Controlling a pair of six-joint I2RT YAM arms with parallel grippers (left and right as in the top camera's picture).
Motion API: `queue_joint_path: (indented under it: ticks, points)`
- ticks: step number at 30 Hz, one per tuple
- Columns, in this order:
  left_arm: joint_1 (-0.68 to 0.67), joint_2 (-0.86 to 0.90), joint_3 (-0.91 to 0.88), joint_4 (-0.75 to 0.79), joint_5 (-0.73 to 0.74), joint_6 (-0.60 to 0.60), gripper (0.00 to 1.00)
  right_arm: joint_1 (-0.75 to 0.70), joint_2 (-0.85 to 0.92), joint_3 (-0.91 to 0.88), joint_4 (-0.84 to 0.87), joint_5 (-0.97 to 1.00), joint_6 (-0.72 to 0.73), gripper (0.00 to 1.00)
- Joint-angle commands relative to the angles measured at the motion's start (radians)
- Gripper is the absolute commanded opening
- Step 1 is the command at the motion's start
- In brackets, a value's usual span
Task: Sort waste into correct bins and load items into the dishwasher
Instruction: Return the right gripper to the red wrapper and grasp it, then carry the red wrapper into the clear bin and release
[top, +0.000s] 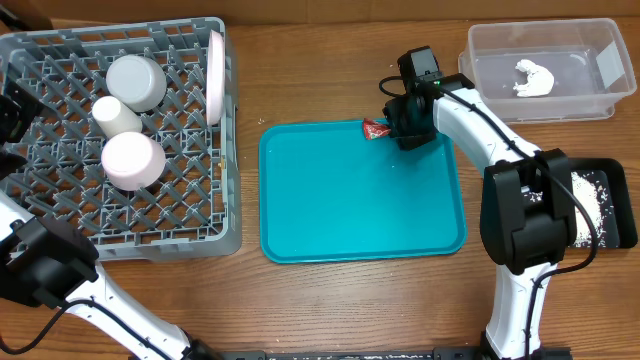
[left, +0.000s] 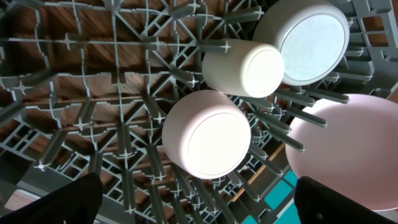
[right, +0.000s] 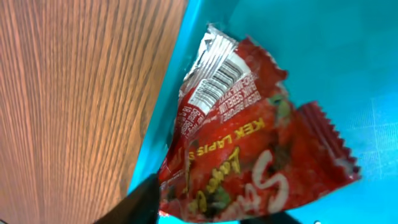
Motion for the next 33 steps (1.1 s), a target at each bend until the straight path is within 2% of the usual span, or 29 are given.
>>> queue_joint_path:
  ticks: [1, 3, 4, 5, 11, 19, 25, 33]
  points:
    - [-0.007, -0.018, 0.000, -0.002, -0.008, -0.009, 1.00, 0.003, -0.006, -0.005, -0.004, 0.026, -0.010, 0.31]
    - [-0.007, -0.018, 0.000, -0.002, -0.008, -0.009, 1.00, 0.003, -0.006, -0.005, -0.005, 0.009, -0.050, 0.19]
    - [-0.007, -0.018, 0.000, -0.002, -0.008, -0.009, 1.00, 0.003, -0.006, -0.005, -0.005, -0.001, -0.068, 0.08]
    - [-0.007, -0.018, 0.000, -0.002, -0.008, -0.009, 1.00, 0.003, -0.006, -0.004, -0.006, -0.011, -0.085, 0.04]
    - [-0.007, -0.018, 0.000, -0.002, -0.008, -0.009, 1.00, -0.018, -0.058, 0.003, -0.013, -0.080, -0.130, 0.04]
    - [-0.007, -0.018, 0.000, -0.002, -0.008, -0.009, 1.00, -0.129, -0.248, 0.124, -0.008, -0.128, -0.408, 0.04]
    - [-0.007, -0.018, 0.000, -0.002, -0.008, -0.009, 1.00, -0.267, -0.345, 0.143, 0.019, 0.047, -0.411, 0.04]
    - [-0.007, -0.018, 0.000, -0.002, -0.008, -0.009, 1.00, -0.412, -0.313, 0.140, 0.048, 0.177, -0.411, 0.04]
